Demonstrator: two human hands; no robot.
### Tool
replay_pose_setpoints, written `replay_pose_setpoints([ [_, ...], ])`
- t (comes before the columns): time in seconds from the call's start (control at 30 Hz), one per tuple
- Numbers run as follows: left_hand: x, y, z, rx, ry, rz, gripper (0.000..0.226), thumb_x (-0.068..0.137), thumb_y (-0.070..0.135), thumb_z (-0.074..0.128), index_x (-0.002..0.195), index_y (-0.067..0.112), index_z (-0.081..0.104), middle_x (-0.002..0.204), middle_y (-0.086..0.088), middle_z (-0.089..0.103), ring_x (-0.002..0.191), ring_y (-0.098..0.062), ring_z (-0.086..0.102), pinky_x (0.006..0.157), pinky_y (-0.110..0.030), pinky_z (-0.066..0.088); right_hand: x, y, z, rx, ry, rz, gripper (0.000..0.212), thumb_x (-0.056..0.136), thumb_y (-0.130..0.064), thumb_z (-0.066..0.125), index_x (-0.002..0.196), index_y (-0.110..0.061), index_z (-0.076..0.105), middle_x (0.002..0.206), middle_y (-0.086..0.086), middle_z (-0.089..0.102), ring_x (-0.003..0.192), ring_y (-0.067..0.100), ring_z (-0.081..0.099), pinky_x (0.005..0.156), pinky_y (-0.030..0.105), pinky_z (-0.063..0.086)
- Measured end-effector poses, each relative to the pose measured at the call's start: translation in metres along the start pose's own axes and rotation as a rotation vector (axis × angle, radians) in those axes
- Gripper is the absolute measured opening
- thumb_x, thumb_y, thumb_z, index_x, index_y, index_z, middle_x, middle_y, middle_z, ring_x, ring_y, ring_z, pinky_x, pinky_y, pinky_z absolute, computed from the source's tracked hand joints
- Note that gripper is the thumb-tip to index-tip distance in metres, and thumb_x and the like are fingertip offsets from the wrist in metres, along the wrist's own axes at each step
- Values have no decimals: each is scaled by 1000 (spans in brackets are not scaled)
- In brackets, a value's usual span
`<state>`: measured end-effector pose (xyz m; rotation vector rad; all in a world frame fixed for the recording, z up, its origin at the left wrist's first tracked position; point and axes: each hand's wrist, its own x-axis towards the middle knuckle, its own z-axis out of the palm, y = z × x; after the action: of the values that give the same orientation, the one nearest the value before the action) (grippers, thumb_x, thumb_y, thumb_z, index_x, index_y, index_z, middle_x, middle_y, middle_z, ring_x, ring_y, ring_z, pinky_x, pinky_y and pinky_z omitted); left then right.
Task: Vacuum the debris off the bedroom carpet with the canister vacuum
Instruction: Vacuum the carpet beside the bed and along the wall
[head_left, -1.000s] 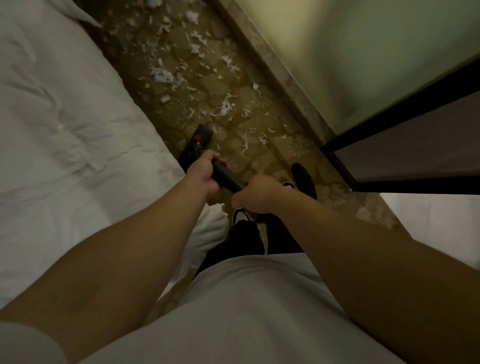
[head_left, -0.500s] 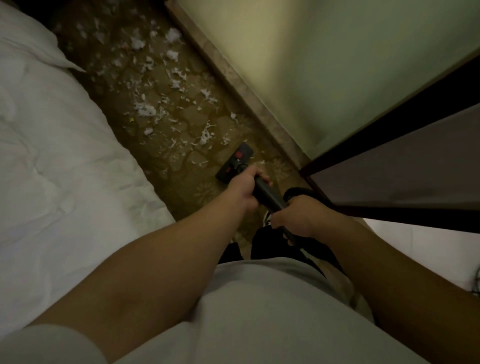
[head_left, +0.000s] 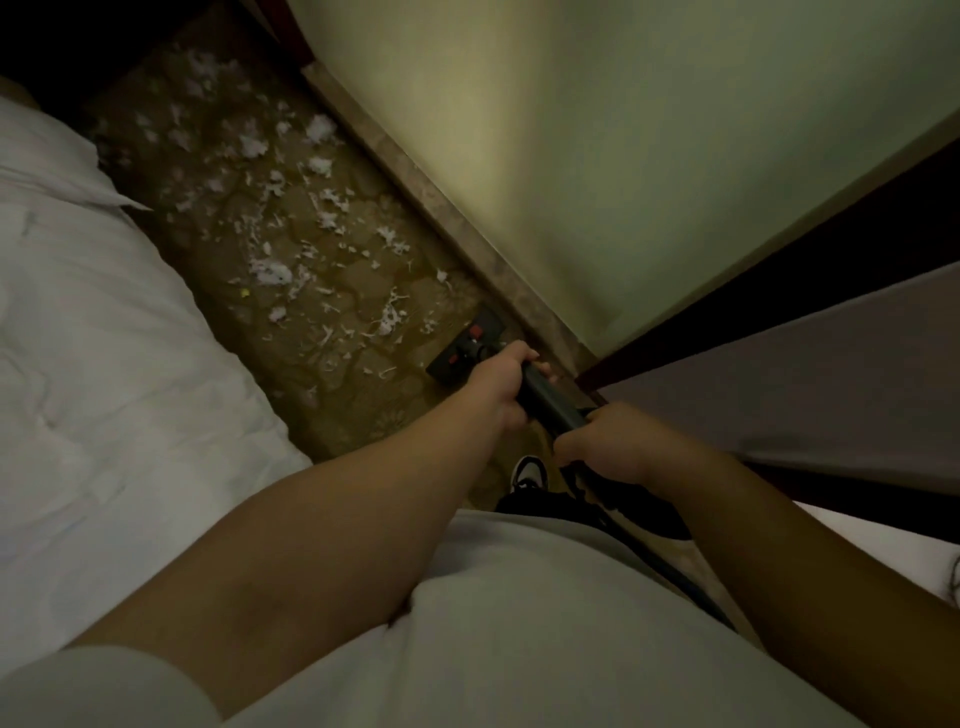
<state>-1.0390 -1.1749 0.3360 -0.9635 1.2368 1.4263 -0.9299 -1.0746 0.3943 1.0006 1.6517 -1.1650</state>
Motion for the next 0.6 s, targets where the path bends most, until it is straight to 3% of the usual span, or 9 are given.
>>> replay_pose_setpoints([
  [0.2, 12, 54, -23, -16, 28, 43, 14, 95, 9, 58, 81, 8, 56, 66, -5, 56, 66, -19, 57, 73, -37, 53, 24, -58, 5, -74, 18, -37, 48, 69, -43, 83, 103, -11, 72, 93, 11, 75, 76, 29, 74, 59, 33, 58],
  [0.47, 44, 158, -98, -10, 52, 23, 15, 93, 13, 61, 79, 10, 57, 54, -4, 57, 65, -20, 56, 85, -39, 55, 60, -174, 52, -108, 27, -14, 43, 76, -41, 84, 103, -11, 69, 93, 9, 72, 76, 25, 71, 56, 28, 50],
  [0.6, 49, 220, -147, -29, 58, -10, 13, 93, 11, 60, 81, 9, 56, 51, -3, 57, 61, -19, 57, 69, -36, 56, 67, -248, 85, -136, 21, -16, 30, 82, -36, 81, 94, -13, 66, 87, 7, 69, 71, 22, 66, 55, 28, 49],
])
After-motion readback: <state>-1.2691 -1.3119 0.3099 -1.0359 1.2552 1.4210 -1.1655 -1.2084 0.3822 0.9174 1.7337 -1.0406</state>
